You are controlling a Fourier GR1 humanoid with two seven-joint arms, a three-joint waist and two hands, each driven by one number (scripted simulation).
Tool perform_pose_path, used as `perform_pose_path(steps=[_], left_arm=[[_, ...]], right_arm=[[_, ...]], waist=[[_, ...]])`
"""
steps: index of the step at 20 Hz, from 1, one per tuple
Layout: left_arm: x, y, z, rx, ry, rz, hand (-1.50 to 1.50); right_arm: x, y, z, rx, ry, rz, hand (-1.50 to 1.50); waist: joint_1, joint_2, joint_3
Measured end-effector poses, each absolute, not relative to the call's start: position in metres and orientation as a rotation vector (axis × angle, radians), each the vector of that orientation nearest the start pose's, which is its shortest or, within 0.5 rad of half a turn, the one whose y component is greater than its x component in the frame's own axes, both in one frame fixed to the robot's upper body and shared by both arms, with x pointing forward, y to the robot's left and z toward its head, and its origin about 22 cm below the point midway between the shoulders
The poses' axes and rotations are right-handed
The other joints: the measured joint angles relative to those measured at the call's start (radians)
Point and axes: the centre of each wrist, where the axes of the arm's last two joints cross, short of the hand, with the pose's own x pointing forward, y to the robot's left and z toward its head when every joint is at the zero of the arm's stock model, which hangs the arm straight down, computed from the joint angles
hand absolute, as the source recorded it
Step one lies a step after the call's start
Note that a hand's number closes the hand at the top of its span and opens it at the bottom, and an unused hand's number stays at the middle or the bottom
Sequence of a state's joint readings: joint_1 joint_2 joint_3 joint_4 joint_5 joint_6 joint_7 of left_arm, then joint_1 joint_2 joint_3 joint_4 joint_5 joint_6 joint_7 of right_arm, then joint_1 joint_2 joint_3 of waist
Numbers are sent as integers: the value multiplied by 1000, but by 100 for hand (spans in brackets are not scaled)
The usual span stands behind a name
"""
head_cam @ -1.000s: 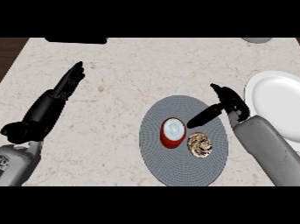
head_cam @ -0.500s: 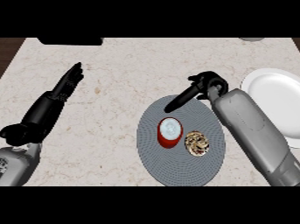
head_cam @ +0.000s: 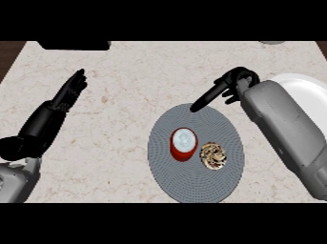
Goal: Pick the can from the placemat and place it in the plate
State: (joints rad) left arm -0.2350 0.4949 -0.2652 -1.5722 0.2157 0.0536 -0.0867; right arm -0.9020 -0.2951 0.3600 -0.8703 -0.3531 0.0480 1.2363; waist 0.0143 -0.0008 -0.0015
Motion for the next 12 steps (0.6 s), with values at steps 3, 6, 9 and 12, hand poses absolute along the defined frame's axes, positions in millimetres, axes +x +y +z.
perform_pose_path(steps=[3, 6, 9, 12], left_arm=[[282, 263, 74, 9, -1771, -460, 0], [277, 262, 75, 15, -1774, -459, 0], [279, 261, 74, 14, -1772, -459, 0], [277, 263, 75, 15, -1776, -457, 0]], right_arm=[[421, -175, 113, -171, -378, 474, -150], [422, -175, 114, -142, -369, 476, -150], [421, -175, 106, -116, -350, 484, -150], [419, -174, 97, -91, -332, 500, -150]], waist=[[-4, -1, 0], [-6, -2, 1], [-10, -1, 1], [-8, -1, 1]])
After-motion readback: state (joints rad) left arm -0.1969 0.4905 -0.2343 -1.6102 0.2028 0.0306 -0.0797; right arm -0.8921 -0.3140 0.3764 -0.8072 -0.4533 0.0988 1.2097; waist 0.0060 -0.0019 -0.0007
